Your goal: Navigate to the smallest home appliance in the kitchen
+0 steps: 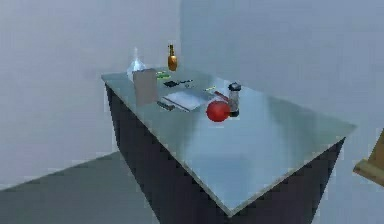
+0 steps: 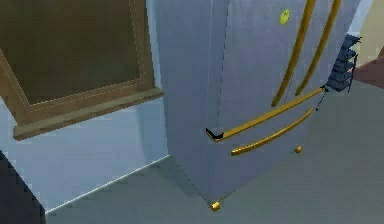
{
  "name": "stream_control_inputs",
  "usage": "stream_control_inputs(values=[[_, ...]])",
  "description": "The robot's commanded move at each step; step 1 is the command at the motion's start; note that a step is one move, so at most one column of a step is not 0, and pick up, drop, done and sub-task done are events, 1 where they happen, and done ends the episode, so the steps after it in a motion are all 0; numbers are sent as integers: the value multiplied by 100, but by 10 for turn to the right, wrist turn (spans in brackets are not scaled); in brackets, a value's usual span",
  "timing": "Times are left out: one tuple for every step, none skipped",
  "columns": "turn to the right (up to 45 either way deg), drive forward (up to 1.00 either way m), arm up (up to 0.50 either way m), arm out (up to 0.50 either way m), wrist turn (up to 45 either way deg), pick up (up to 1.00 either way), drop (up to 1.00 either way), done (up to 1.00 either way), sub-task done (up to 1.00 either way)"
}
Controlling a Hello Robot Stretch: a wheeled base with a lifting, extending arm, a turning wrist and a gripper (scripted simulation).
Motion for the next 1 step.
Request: stream_control_inputs(values=[[0, 0, 0, 0, 0, 0, 0, 100, 0]])
